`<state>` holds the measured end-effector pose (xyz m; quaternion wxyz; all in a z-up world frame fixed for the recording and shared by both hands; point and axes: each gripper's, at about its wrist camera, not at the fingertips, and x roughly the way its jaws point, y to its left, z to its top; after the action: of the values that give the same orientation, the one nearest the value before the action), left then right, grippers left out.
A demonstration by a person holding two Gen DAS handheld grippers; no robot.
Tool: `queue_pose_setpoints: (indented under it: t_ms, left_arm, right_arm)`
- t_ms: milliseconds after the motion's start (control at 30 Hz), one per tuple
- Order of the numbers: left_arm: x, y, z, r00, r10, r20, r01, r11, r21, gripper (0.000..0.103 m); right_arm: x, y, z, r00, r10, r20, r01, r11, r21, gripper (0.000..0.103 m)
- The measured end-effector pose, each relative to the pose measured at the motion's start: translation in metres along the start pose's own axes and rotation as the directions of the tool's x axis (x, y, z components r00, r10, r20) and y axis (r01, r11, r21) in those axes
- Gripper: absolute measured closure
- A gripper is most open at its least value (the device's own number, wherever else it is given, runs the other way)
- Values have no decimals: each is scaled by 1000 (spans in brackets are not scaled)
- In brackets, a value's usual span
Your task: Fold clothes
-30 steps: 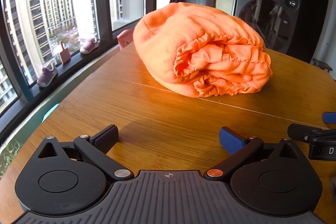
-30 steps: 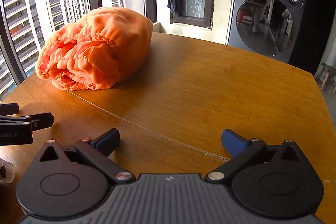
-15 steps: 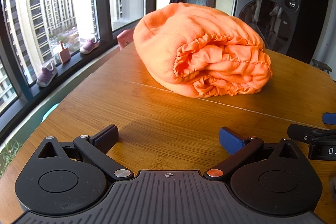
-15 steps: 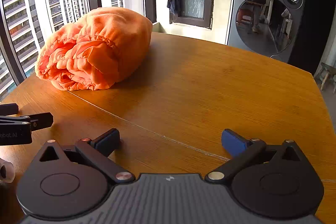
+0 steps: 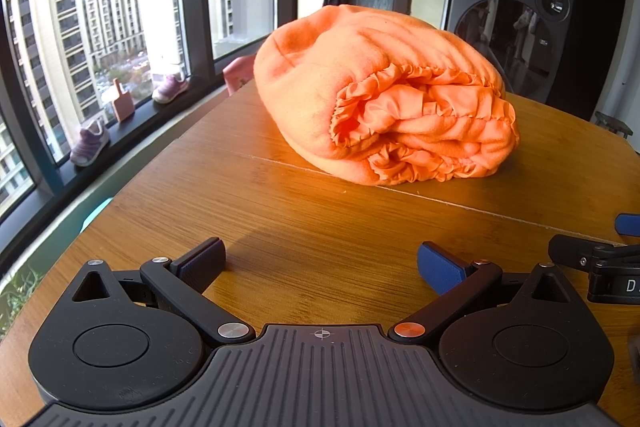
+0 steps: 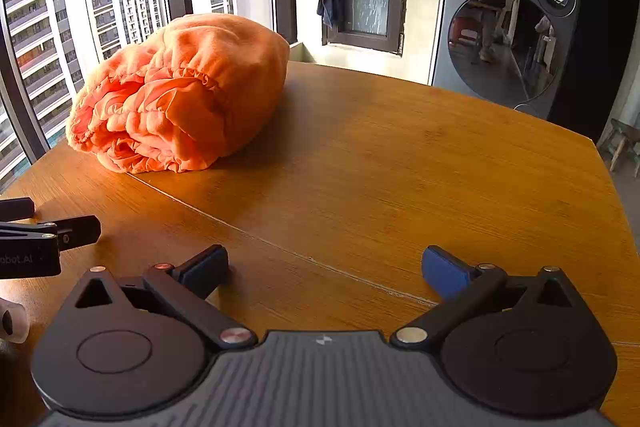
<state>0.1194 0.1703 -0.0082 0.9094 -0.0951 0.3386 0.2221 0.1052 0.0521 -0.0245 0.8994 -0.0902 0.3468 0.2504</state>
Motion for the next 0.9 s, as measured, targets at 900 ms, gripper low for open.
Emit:
queue_pose_setpoints:
  t_ms: [900]
  left_arm:
    - [-1, 6, -1, 1000, -14, 6, 14, 1000, -12, 0]
  right_arm:
    - [-1, -4, -1, 1000, 2, 0, -2, 1000, -1, 0]
